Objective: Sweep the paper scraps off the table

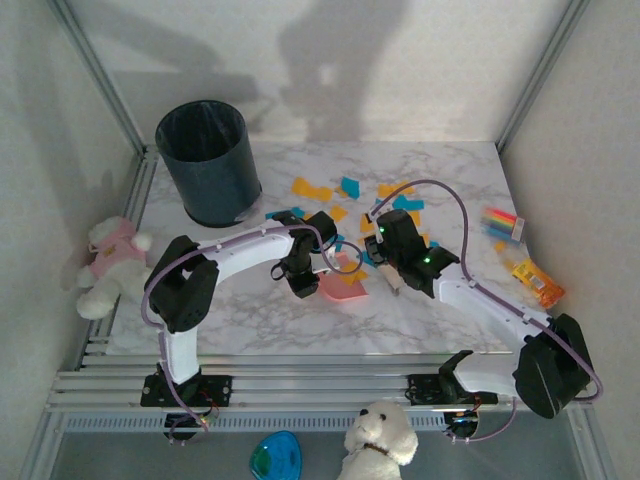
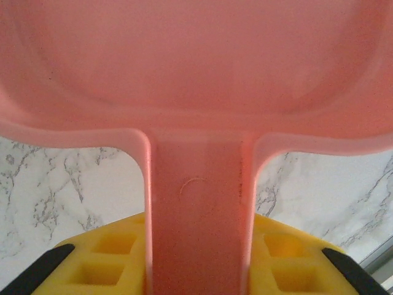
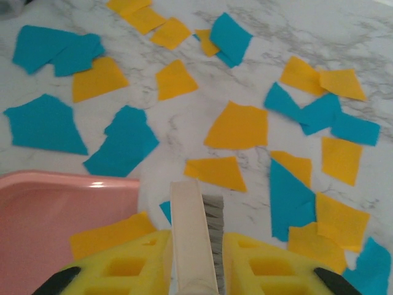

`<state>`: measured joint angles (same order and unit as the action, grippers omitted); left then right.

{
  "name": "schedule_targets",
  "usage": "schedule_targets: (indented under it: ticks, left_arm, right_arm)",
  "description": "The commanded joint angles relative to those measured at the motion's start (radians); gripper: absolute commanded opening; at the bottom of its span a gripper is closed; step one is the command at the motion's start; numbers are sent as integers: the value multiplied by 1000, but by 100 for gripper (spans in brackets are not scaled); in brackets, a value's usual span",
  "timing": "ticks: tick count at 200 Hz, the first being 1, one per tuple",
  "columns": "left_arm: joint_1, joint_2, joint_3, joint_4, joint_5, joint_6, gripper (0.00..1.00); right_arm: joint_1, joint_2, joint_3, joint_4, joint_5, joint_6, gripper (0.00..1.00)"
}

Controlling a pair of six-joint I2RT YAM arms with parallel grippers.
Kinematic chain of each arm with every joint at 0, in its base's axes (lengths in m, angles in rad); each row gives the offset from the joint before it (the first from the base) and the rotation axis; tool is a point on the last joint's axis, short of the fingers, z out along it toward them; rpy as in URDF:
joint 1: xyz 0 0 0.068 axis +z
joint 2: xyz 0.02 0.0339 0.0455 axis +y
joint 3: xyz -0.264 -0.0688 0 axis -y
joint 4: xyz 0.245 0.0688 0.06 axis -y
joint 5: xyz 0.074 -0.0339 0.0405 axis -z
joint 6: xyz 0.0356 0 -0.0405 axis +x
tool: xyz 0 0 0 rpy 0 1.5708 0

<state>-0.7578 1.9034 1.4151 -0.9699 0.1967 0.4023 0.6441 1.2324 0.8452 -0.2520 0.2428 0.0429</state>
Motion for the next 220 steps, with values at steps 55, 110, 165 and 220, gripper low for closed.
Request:
schedule_targets:
  ticks: [55, 110, 165, 220]
  left_arm:
    - [5, 39, 16, -30, -45, -28, 0]
    - [5, 38, 14, -30, -51, -30, 0]
    - [5, 33, 8, -29, -51, -30, 0]
    - [6, 26, 4, -20, -49, -29, 0]
  right_arm:
    - [14, -32, 32, -88, -204, -20, 0]
    - [13, -95, 20, -64, -170, -9, 0]
    - [14, -117, -7, -3, -16, 42, 0]
    - [14, -31, 35, -32, -59, 65, 0]
